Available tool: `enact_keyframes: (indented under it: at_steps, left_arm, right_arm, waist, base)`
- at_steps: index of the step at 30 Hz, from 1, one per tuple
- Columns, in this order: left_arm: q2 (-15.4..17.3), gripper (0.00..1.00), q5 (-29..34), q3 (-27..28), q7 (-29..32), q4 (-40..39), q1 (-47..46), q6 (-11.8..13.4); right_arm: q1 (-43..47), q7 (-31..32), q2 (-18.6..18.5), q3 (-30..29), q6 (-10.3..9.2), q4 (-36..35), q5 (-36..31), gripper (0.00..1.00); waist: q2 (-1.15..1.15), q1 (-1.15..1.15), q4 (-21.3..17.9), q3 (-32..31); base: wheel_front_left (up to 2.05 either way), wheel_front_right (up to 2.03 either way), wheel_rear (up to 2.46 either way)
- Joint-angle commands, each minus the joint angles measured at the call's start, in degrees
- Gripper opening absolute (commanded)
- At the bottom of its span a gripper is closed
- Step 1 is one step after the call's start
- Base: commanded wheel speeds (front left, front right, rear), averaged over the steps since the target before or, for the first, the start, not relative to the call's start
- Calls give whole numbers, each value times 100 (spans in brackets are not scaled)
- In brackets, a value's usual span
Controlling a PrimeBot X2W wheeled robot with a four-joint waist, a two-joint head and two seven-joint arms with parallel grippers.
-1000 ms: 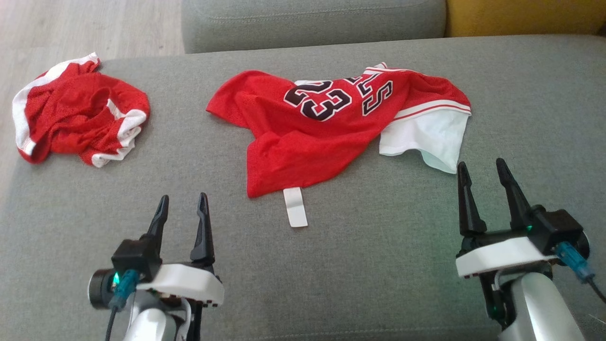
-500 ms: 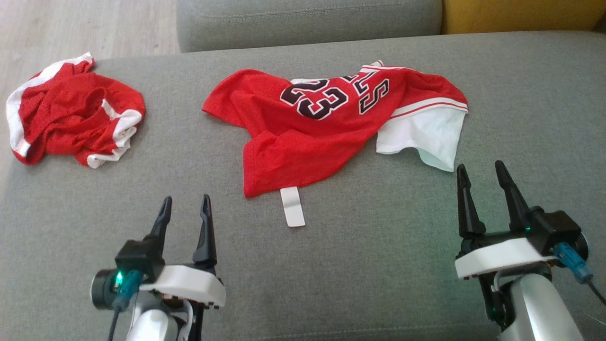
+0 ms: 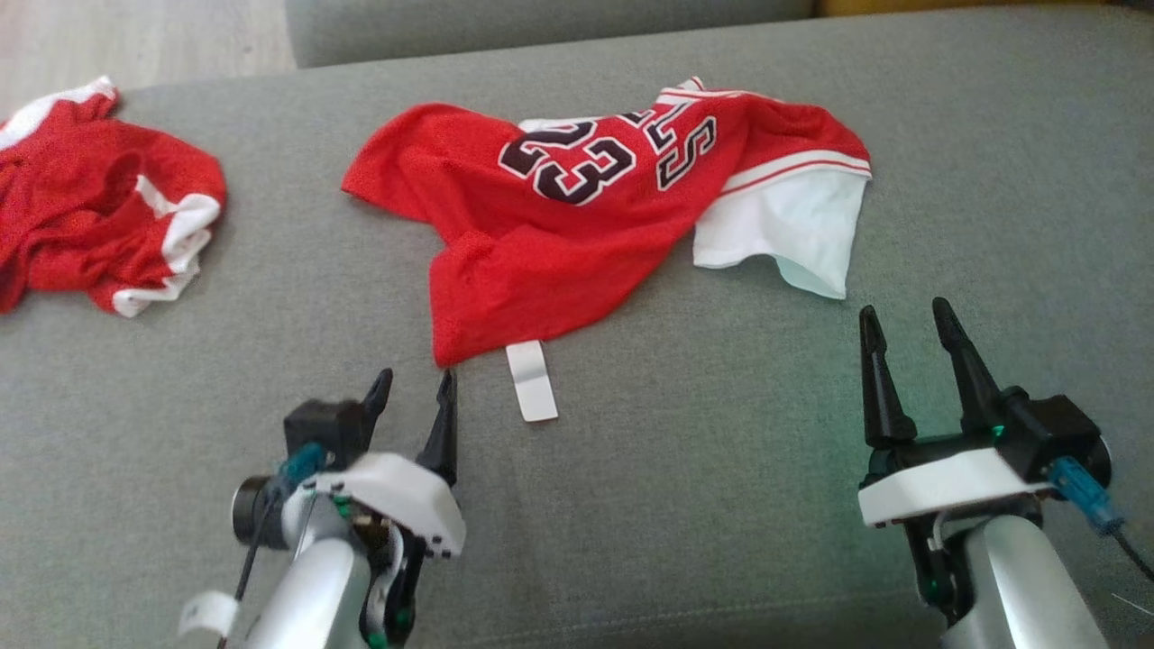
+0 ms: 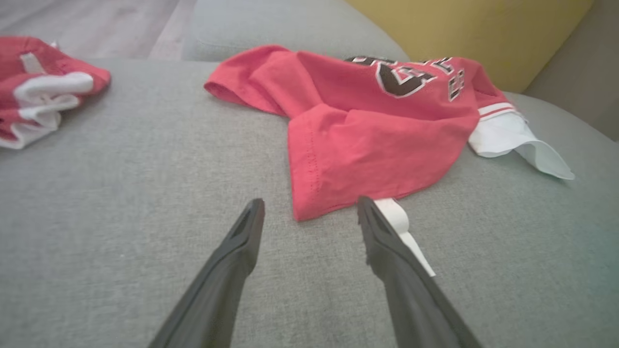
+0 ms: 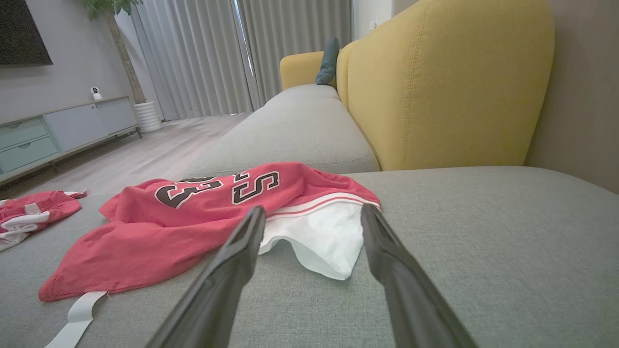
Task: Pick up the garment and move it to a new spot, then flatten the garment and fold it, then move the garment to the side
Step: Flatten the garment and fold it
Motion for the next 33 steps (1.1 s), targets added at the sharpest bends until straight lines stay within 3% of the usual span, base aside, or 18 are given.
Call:
enact_keyframes:
  at_steps: [1, 18, 19, 21, 23, 25, 33]
  left_arm:
    - [5, 100, -80, 165, 34, -54, -323, 14]
    - [-28, 100, -1011, 171, 444, 1525, -1458, 229]
    - [-28, 89, -1015, 126, 500, 1593, -1492, 216]
    - [-28, 51, -1038, 32, 595, 1685, -1543, 174]
    - [-28, 30, -1034, -82, 664, 1736, -1579, 137]
    - [-28, 2, -1064, -158, 668, 1731, -1598, 108]
    - [-19, 0, -1164, -141, 286, 1404, -1503, 162]
  right_arm:
    - [-230, -63, -11, 152, 37, -198, 47, 100]
    - [-436, -63, -11, 253, 37, -277, 160, 100]
    - [-438, -63, -11, 257, 37, -283, 164, 100]
    - [-450, -63, -11, 253, 37, -277, 167, 100]
    - [-456, -63, -11, 233, 37, -249, 155, 100]
    - [-475, -63, -11, 205, 37, -175, 115, 100]
    - [-855, 73, -11, -169, 37, 562, -69, 100]
  waist:
    - [0, 0, -84, 90]
    - [0, 0, -471, 543]
    - [0, 0, -481, 554]
    - [0, 0, -495, 575]
    - [0, 0, -492, 592]
    - [0, 0, -475, 601]
    - [0, 0, -281, 599]
  base:
    - [0, 0, 0]
    - [0, 0, 0]
    - [0, 0, 0]
    - [0, 0, 0]
    - [0, 0, 0]
    - [0, 0, 0]
    - [0, 0, 0]
